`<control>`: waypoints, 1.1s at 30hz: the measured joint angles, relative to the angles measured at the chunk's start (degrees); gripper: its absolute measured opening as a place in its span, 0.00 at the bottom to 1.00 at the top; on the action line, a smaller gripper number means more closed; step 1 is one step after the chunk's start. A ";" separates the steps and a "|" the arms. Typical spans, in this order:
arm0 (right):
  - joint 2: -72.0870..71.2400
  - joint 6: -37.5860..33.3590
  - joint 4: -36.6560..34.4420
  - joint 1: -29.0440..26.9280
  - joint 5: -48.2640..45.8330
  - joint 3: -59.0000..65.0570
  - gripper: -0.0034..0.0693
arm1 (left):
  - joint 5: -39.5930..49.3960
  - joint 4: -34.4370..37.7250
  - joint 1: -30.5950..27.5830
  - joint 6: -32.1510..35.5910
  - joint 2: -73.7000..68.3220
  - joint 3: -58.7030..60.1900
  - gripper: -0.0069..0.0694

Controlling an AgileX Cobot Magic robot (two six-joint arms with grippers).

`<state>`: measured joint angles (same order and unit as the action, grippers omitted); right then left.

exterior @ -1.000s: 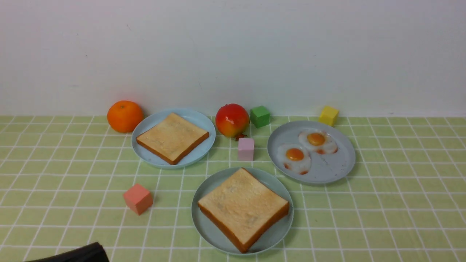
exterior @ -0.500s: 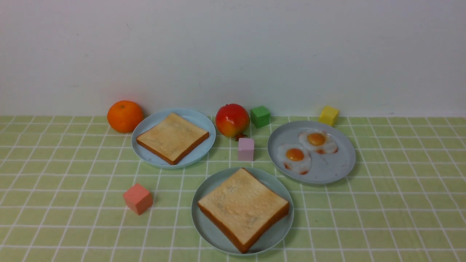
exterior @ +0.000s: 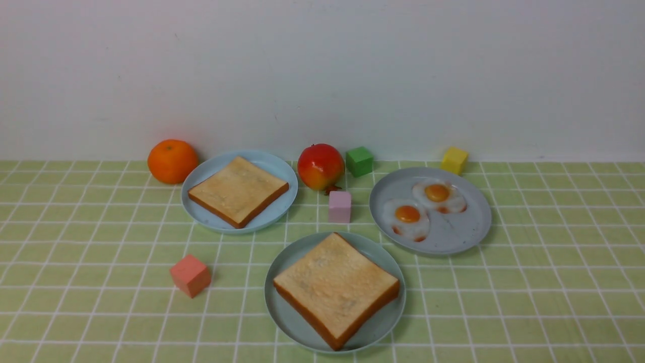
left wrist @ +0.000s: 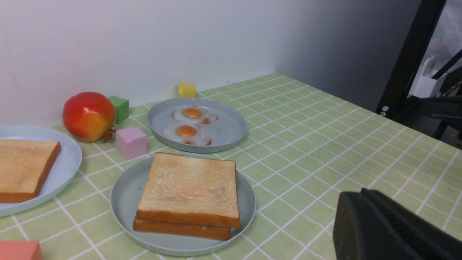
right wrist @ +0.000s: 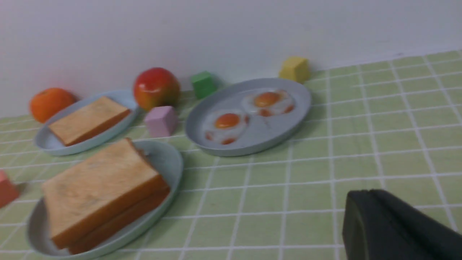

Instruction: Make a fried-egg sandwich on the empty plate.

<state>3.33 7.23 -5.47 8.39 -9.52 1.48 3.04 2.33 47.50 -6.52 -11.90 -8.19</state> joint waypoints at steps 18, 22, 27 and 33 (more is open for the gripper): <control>-3.96 -3.01 1.98 -6.02 -12.57 -0.42 0.03 | 0.74 0.00 0.00 -0.10 0.00 0.00 0.08; -3.96 -3.01 1.98 -6.02 -12.57 -0.42 0.03 | 0.74 0.00 0.00 -0.10 0.00 0.00 0.09; -3.96 -3.01 1.98 -6.02 -12.57 -0.42 0.03 | 0.74 0.00 0.00 -0.10 0.00 0.00 0.09; -3.96 -3.01 1.98 -6.02 -12.57 -0.42 0.03 | 0.74 0.00 0.00 -0.10 0.00 0.00 0.10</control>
<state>-0.63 4.22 -3.49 2.36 -22.09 1.06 3.78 2.33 47.50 -6.61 -11.90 -8.19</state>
